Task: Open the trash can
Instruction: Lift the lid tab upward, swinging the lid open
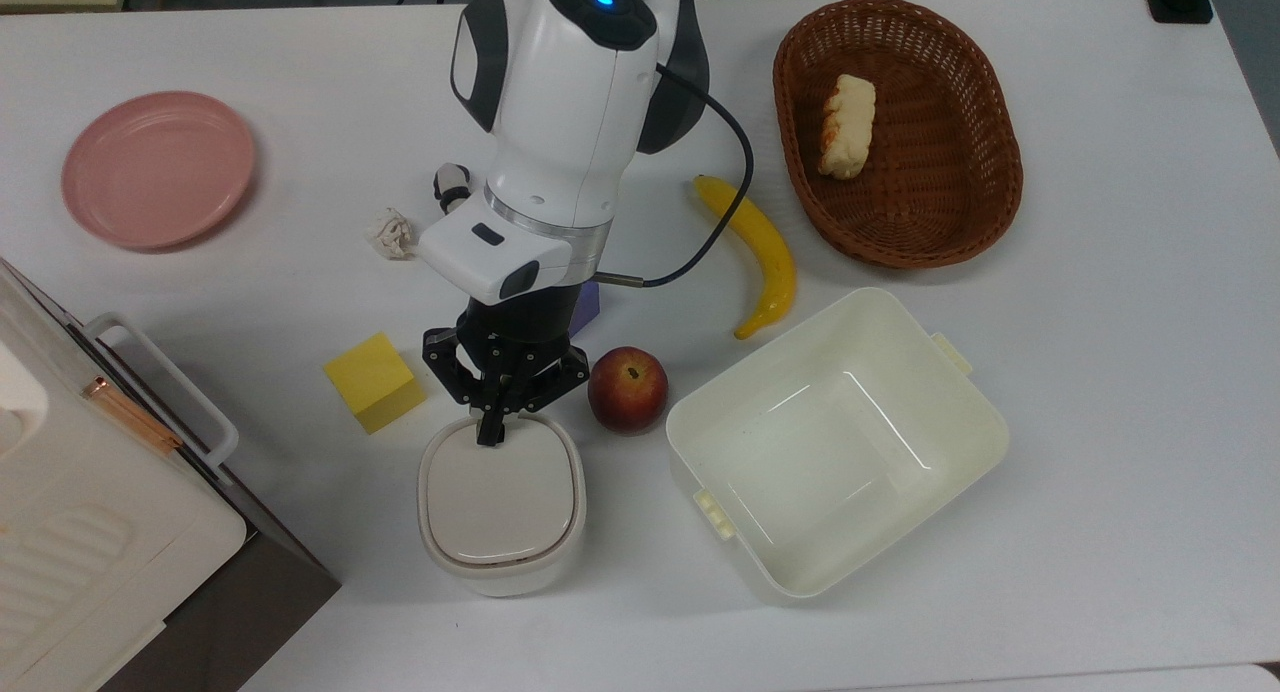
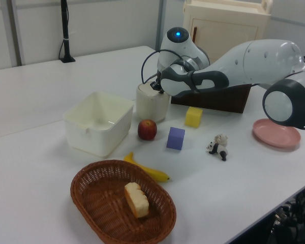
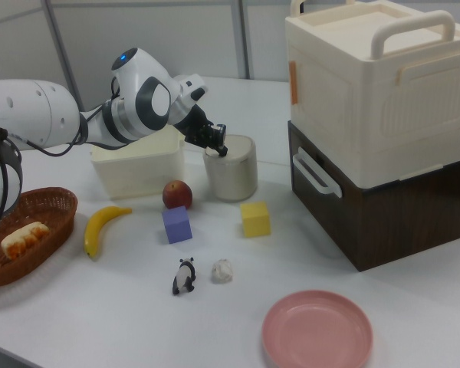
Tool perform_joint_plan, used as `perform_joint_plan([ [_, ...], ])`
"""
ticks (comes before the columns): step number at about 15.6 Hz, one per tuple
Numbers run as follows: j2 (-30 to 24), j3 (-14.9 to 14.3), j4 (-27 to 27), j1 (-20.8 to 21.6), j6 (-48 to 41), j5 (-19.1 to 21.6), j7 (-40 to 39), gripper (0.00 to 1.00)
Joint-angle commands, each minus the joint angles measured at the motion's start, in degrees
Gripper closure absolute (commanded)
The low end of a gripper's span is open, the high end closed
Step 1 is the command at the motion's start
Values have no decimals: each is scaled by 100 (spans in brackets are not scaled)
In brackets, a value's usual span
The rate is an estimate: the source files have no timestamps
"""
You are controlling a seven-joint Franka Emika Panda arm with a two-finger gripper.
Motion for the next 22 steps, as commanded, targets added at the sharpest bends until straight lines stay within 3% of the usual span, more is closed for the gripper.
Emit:
perform_joint_plan([
  [1, 133, -100, -39, 92, 108, -251, 153, 99],
  [5, 133, -65, -39, 92, 108, -331, 161, 99],
  [8, -16, -56, -30, 57, 91, -121, 179, 99],
  [15, -1035, -56, -311, 31, -84, 1231, 170, 100],
  [17, -1316, -56, -311, 31, -601, 1601, 135, 100],
  [22, -1958, 233, -373, 40, -2497, 1918, 100, 95],
])
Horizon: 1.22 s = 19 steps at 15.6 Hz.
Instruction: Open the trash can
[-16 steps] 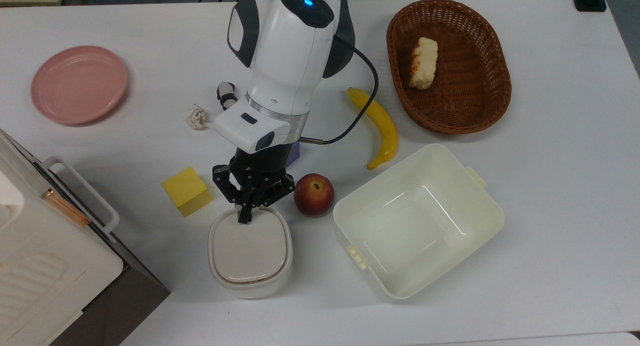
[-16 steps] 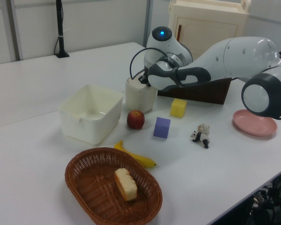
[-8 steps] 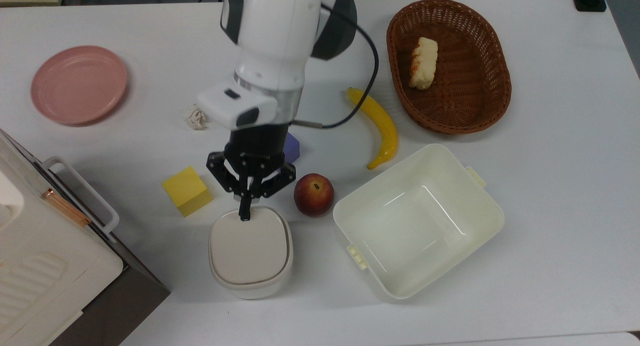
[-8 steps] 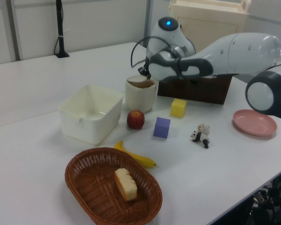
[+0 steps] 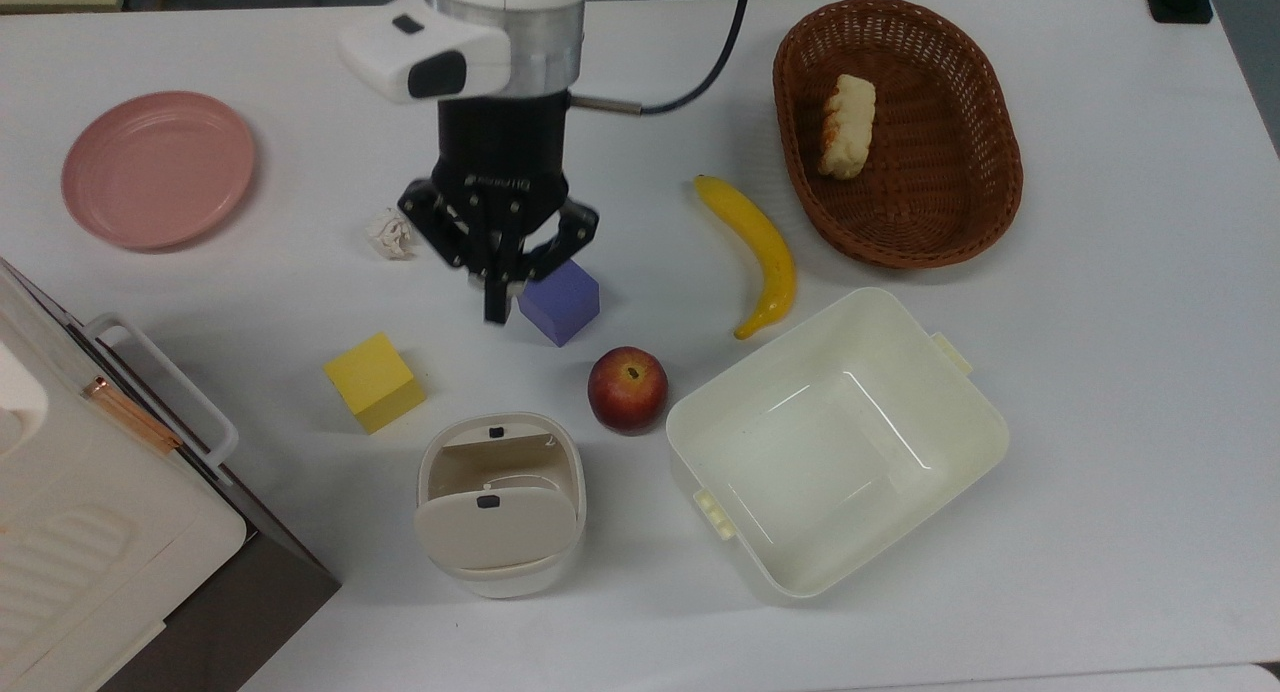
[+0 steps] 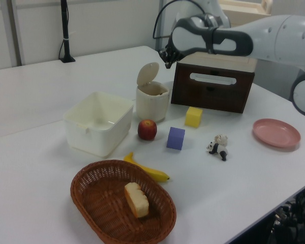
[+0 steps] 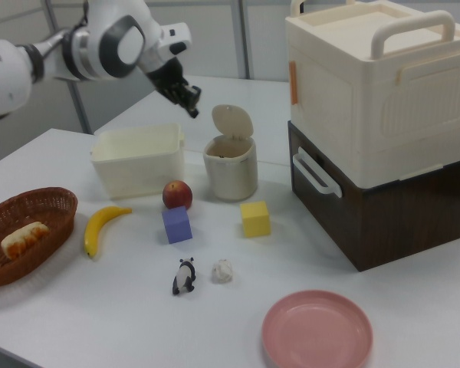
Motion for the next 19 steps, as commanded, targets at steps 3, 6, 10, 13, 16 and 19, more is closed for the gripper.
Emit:
perform_joint_plan([
  [3, -1207, 209, -784, 67, -1925, 573, -274, 80],
  [6, -1612, 200, -908, 50, -2944, 706, -363, 24],
  [10, -1876, 200, -961, 50, -3299, 645, -380, 0],
  [13, -2078, 17, -1040, 24, -3308, 715, -800, 0],
  [16, -2114, -115, -1058, -11, -3273, 908, -1005, 0],
  [19, -2105, -151, -1049, -73, -3308, 1180, -952, 0],
])
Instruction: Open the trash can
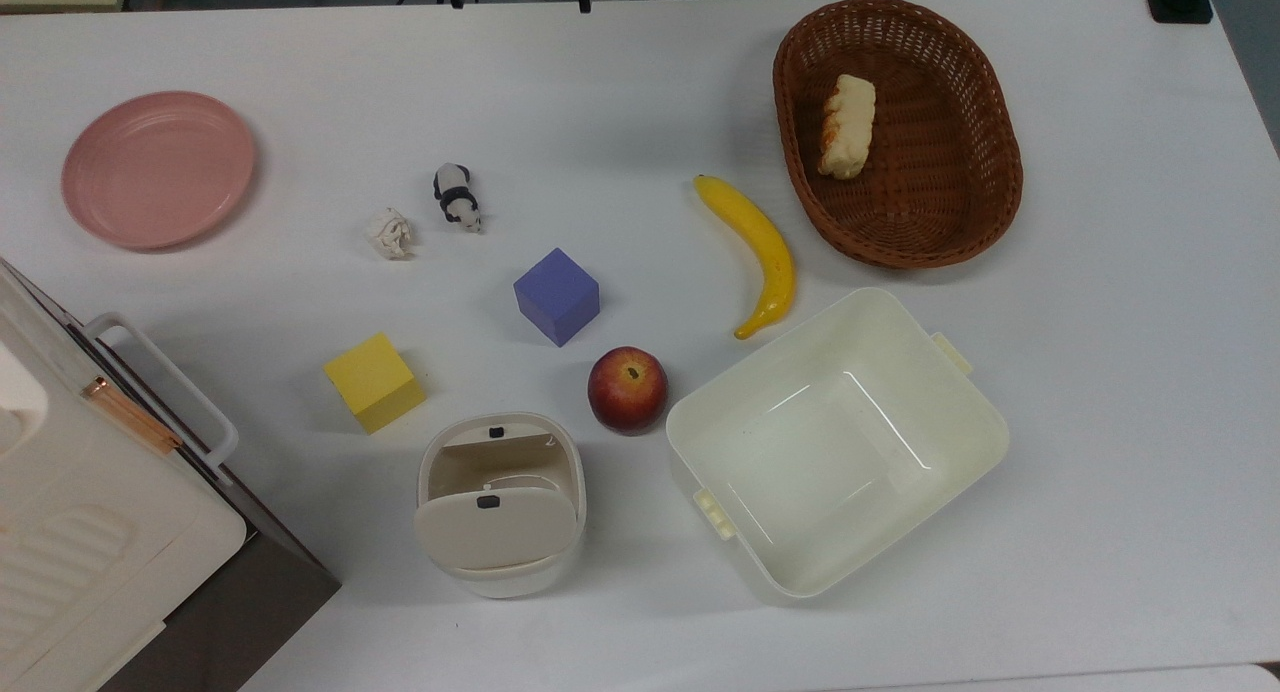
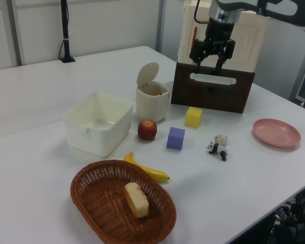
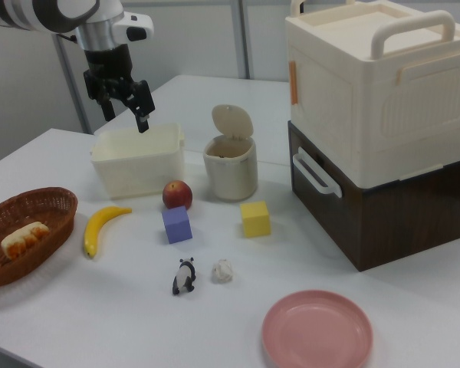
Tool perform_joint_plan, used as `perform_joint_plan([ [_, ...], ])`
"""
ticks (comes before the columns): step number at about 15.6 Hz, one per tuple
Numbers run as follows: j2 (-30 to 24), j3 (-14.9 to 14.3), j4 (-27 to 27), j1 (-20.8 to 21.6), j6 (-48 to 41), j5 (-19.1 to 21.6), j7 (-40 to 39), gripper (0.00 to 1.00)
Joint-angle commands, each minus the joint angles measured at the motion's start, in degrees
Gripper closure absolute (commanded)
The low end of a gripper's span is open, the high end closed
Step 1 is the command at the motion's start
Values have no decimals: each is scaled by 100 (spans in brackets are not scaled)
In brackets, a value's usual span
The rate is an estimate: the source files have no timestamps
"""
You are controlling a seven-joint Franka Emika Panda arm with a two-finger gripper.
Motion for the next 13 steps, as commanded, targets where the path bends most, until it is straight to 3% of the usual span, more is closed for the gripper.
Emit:
perform_joint_plan([
  [1, -171, -43, -212, -54, -20, 349, -117, 0],
  [13, -145, -26, -204, -107, -47, 455, -20, 0],
])
